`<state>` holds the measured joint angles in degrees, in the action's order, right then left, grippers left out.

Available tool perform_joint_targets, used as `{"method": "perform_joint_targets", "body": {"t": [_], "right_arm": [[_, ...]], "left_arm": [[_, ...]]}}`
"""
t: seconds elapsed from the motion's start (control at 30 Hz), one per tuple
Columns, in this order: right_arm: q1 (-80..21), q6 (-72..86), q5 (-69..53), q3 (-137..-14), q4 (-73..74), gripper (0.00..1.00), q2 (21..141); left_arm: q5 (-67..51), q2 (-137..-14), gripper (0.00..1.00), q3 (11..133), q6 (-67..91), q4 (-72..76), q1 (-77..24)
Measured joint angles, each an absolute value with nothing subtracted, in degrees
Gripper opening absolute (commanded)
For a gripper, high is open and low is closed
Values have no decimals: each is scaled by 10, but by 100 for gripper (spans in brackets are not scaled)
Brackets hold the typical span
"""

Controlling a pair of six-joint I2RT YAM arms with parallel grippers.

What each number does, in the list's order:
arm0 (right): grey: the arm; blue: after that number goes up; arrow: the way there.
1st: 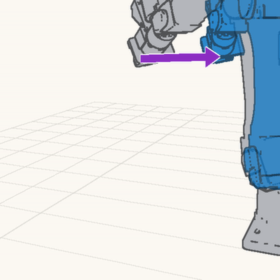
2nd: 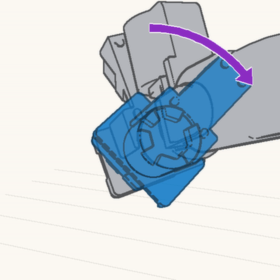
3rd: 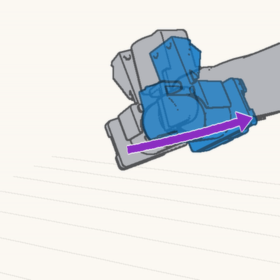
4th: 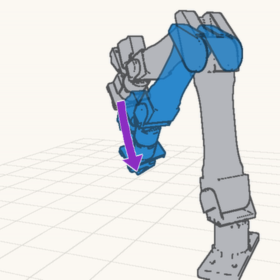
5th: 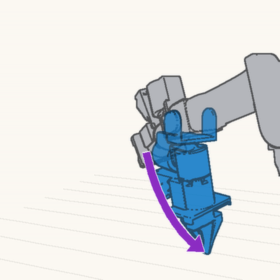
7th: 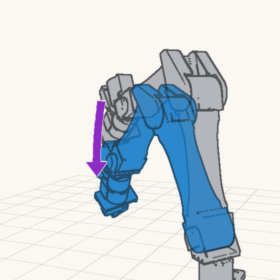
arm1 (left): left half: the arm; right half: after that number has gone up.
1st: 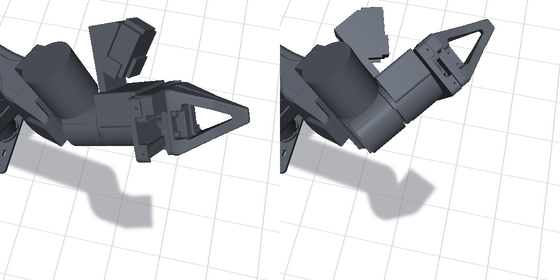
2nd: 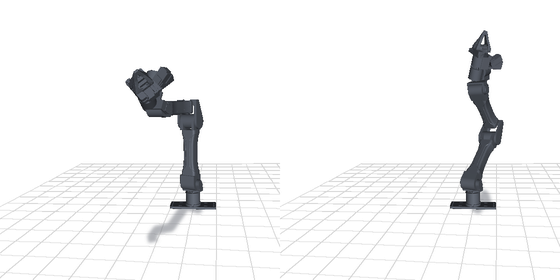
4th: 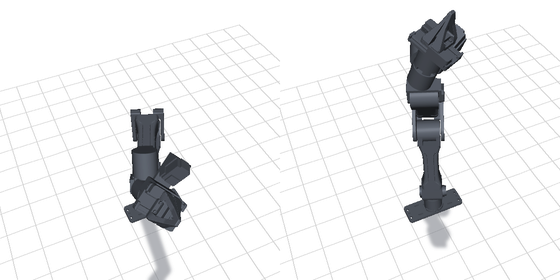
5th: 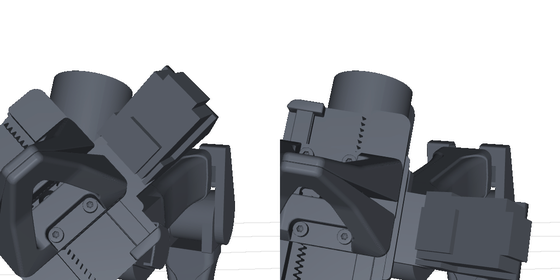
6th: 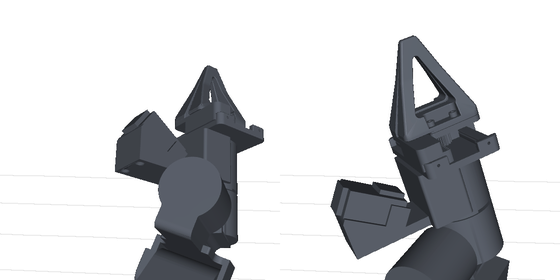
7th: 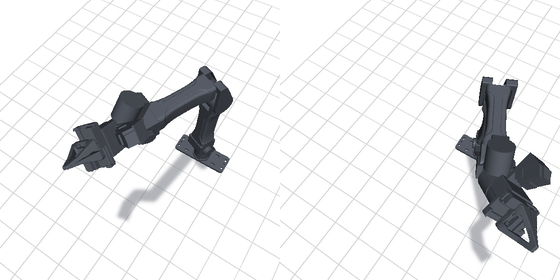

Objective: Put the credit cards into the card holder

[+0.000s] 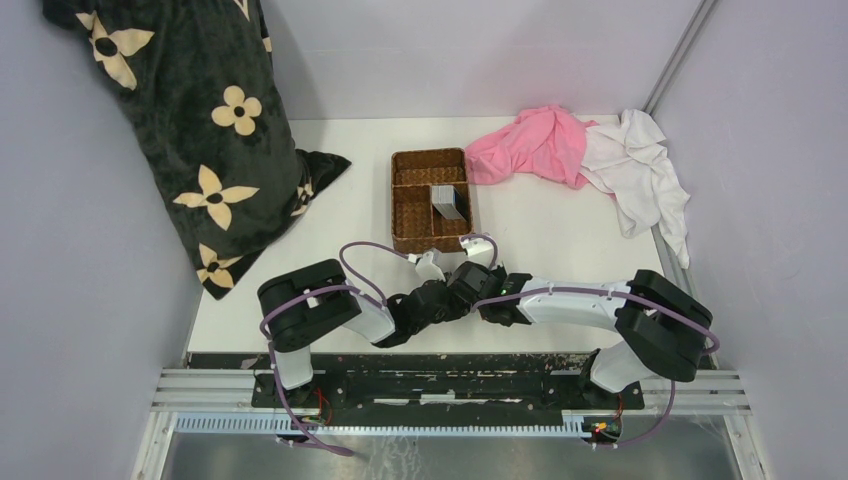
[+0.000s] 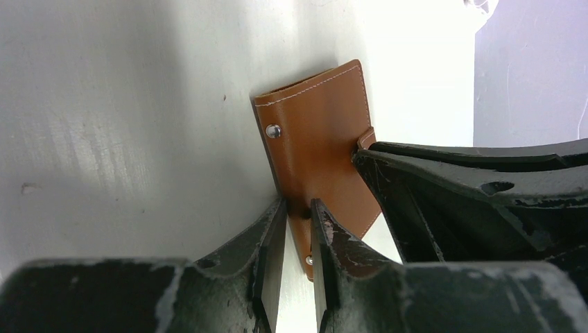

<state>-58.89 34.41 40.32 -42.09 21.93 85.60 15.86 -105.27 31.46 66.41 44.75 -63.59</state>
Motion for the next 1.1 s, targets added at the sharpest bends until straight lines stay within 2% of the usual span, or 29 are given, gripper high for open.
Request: {"method": "perform_joint_targets", "body": {"t": [1.1], "right_arm": [[-590, 370, 413, -404, 184, 9, 858]], "left_arm": [[148, -1058, 29, 319, 664, 450, -631]]}}
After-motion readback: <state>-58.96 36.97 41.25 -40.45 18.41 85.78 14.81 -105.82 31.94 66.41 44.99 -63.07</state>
